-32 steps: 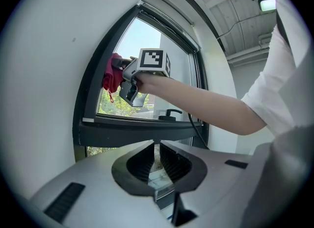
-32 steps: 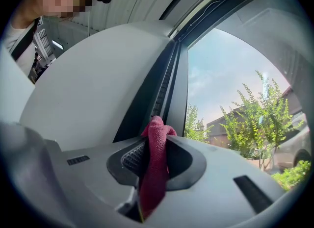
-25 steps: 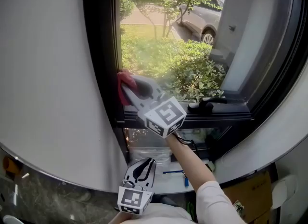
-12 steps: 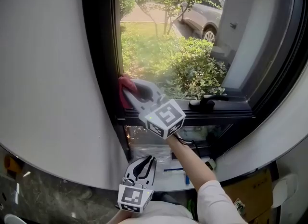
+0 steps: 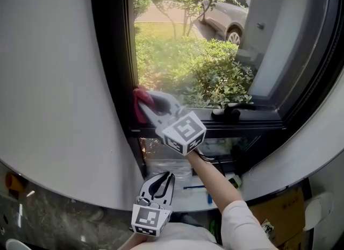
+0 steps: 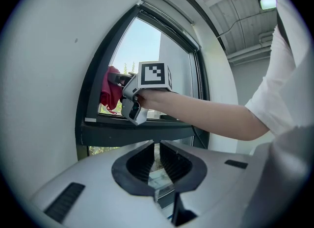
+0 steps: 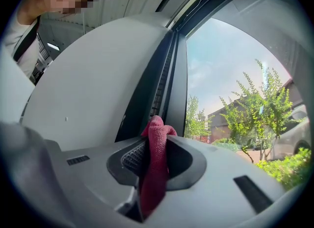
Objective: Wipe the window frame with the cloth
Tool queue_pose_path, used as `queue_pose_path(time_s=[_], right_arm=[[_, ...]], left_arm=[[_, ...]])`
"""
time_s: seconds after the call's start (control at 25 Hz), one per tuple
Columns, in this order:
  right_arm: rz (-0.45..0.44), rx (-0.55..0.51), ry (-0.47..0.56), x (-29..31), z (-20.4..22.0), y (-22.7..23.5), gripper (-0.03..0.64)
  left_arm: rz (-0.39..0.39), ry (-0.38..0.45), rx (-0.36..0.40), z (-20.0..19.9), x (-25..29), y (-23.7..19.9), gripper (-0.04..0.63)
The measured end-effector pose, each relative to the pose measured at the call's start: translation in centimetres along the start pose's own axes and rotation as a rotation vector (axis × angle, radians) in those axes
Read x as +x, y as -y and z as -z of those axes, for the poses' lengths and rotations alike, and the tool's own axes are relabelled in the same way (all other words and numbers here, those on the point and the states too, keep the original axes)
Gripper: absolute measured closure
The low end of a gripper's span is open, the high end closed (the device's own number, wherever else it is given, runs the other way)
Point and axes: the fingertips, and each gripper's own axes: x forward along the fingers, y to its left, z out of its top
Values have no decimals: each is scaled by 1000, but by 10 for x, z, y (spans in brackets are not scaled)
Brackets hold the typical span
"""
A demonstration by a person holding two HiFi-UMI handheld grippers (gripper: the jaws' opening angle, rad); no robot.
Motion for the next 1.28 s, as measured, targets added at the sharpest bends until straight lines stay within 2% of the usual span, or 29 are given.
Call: queue_pose_path(time_s=[0.52, 1.0, 1.28], right_arm=[[12, -7, -96, -6, 25, -8, 541], [-14, -46, -202, -9, 45, -13, 541], [-36, -99, -322, -10, 65, -18, 541]], left_arm=[[16, 0, -1, -1, -2, 4, 554], [12, -6, 2, 3, -2, 5, 554], [18, -6, -2, 1, 0, 7, 554]])
